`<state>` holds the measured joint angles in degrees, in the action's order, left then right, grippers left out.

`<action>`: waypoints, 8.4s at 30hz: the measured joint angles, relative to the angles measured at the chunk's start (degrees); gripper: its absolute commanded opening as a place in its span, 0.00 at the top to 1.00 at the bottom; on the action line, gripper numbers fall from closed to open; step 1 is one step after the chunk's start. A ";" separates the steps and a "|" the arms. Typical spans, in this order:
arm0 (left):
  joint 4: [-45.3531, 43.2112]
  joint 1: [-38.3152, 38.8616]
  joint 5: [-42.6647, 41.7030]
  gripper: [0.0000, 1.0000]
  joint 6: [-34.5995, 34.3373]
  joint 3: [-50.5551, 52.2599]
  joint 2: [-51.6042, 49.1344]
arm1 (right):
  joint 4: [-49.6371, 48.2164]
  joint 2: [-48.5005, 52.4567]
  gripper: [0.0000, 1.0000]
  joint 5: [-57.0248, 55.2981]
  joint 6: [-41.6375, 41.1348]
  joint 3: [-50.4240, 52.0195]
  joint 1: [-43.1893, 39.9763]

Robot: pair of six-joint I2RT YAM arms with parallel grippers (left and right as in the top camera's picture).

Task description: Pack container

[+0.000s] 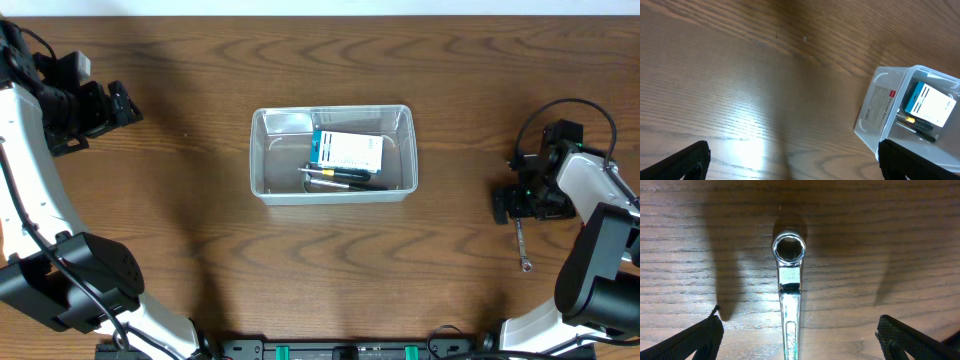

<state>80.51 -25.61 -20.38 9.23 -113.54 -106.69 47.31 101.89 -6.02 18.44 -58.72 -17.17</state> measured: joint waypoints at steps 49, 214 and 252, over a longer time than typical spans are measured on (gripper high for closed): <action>0.00 0.00 0.00 0.02 0.00 0.00 0.00 | -0.96 0.00 0.01 3.65 -1.09 0.35 -2.69; 0.00 0.00 0.00 0.02 0.00 0.00 0.02 | 16.41 0.11 0.96 4.81 5.44 -42.05 28.50; 0.00 0.00 0.02 0.02 0.00 0.00 0.00 | 9.81 6.16 0.87 16.96 28.87 -42.07 42.29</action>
<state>80.51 -25.61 -20.36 9.23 -113.54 -106.69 57.12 108.05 10.94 47.31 -100.79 25.12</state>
